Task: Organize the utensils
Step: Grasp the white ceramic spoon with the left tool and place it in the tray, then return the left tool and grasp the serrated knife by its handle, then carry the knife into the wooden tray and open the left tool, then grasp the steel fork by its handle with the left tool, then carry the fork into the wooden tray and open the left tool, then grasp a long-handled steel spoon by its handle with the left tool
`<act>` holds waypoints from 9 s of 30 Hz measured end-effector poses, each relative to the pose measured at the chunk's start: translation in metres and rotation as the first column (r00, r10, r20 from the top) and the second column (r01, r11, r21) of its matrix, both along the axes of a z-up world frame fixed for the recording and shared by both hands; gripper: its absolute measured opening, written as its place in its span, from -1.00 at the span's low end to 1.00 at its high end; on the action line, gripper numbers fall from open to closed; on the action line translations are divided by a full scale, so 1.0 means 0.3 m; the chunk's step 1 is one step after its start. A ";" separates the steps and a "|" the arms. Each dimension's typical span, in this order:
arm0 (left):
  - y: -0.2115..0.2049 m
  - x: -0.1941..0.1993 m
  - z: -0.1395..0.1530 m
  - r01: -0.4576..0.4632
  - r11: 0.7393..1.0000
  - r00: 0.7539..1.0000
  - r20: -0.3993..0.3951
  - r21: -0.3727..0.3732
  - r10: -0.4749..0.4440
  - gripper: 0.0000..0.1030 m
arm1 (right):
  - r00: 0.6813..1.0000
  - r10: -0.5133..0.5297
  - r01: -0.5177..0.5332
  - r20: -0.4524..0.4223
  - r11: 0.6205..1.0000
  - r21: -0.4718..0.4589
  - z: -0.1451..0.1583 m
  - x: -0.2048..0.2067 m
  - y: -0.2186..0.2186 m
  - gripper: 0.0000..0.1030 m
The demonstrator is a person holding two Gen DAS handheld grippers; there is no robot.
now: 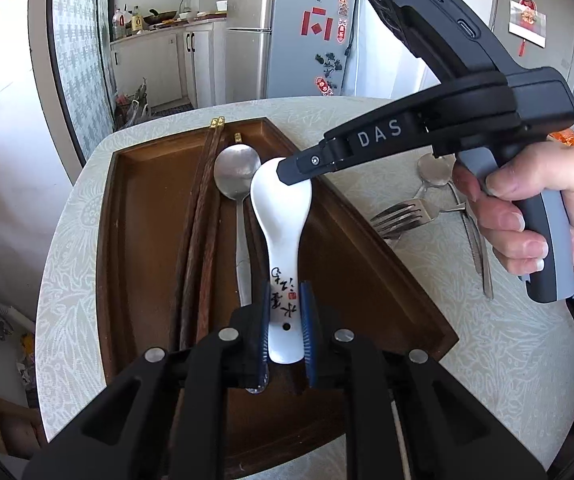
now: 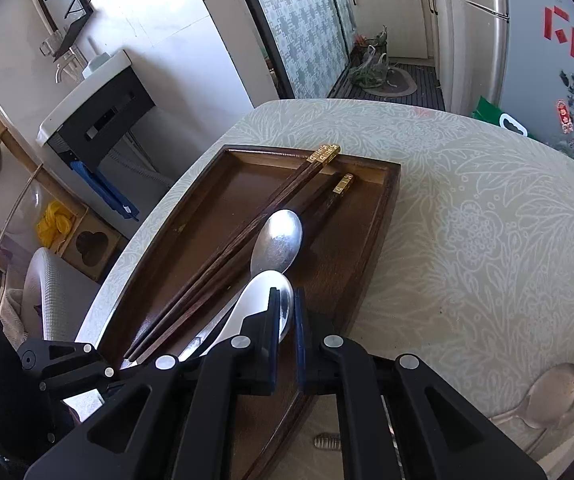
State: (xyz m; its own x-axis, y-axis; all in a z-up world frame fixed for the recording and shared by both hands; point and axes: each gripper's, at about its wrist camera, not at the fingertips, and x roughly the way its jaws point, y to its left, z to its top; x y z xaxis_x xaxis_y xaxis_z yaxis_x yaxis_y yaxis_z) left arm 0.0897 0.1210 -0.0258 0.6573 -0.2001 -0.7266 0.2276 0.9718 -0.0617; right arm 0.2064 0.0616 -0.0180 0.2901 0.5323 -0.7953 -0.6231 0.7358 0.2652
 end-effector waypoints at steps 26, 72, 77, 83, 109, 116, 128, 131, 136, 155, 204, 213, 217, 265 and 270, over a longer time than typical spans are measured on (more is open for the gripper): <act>-0.440 -0.088 0.083 0.265 0.963 0.956 0.117 0.046 -0.268 0.42 | 0.966 -0.245 0.240 0.086 0.969 0.060 0.134 -0.079 -0.771 0.49; -0.434 -0.022 0.070 0.241 0.970 0.969 0.050 0.046 -0.243 -0.85 | 0.989 -0.149 0.145 0.004 0.965 0.220 0.171 -0.096 -0.606 -0.84; -0.266 -0.018 0.108 0.141 0.989 0.987 0.077 0.033 -0.143 -0.85 | 0.997 -0.073 0.065 0.030 0.973 0.222 0.215 -0.057 -0.403 -0.83; -0.093 0.005 0.086 0.043 0.999 0.997 0.057 0.027 -0.044 -0.85 | 1.000 -0.003 -0.001 0.016 0.980 0.200 0.169 0.011 -0.180 -0.83; -0.150 -0.102 0.143 0.090 0.996 0.985 0.145 0.017 -0.092 0.29 | 0.993 -0.102 0.091 0.063 0.984 0.150 0.174 0.040 -0.396 0.28; -0.346 -0.092 0.109 0.220 0.975 0.967 0.121 0.032 -0.223 0.31 | 0.975 -0.215 0.206 0.054 0.969 0.137 0.147 0.030 -0.695 0.33; -0.512 0.009 0.044 0.299 0.945 0.947 0.077 0.129 -0.310 0.31 | 0.975 -0.214 0.221 -0.058 0.960 0.171 0.015 -0.029 -0.868 0.33; -0.536 0.074 0.038 0.312 0.932 0.944 0.051 0.184 -0.326 0.31 | 0.978 -0.203 0.209 -0.051 0.962 0.174 0.016 -0.051 -0.871 0.33; -0.548 0.188 -0.015 0.331 0.895 0.942 -0.045 0.298 -0.333 0.31 | 0.977 -0.204 0.212 -0.061 0.958 0.194 0.004 -0.055 -0.902 0.33; -0.525 0.208 -0.070 0.336 0.915 0.940 -0.133 0.223 -0.313 -0.82 | 0.961 -0.239 0.264 -0.139 0.944 0.199 -0.071 -0.084 -0.933 0.33; -0.500 -0.056 0.065 0.266 0.963 0.958 0.096 0.046 -0.270 -0.78 | 0.891 -0.444 0.453 -0.096 0.885 0.104 0.044 -0.132 -0.724 -0.49; -0.243 -0.114 0.156 0.143 0.989 0.976 0.163 0.038 -0.148 -0.77 | 0.946 -0.323 0.325 -0.031 0.939 0.109 0.153 -0.119 -0.384 -0.48; -0.099 -0.126 0.151 0.070 0.997 0.985 0.155 0.030 -0.073 -0.77 | 0.966 -0.256 0.257 -0.022 0.961 0.097 0.146 -0.087 -0.209 -0.52; -0.599 0.072 -0.019 0.312 0.950 0.950 0.029 -0.008 -0.312 0.57 | 0.944 -0.314 0.327 -0.099 0.932 0.158 -0.084 0.096 -0.889 -0.16; -0.612 0.091 -0.048 0.307 0.951 0.952 -0.004 -0.024 -0.307 0.57 | 0.949 -0.307 0.313 -0.066 0.943 0.116 -0.095 0.104 -0.850 -0.71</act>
State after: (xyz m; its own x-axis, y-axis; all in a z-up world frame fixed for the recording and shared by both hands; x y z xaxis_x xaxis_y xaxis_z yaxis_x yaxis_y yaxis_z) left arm 0.1169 -0.0627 -0.0403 0.5559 -0.4083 -0.7241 0.5144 0.8532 -0.0861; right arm 0.2377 -0.1935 -0.0466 0.4213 0.5163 -0.7456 -0.3542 0.8505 0.3888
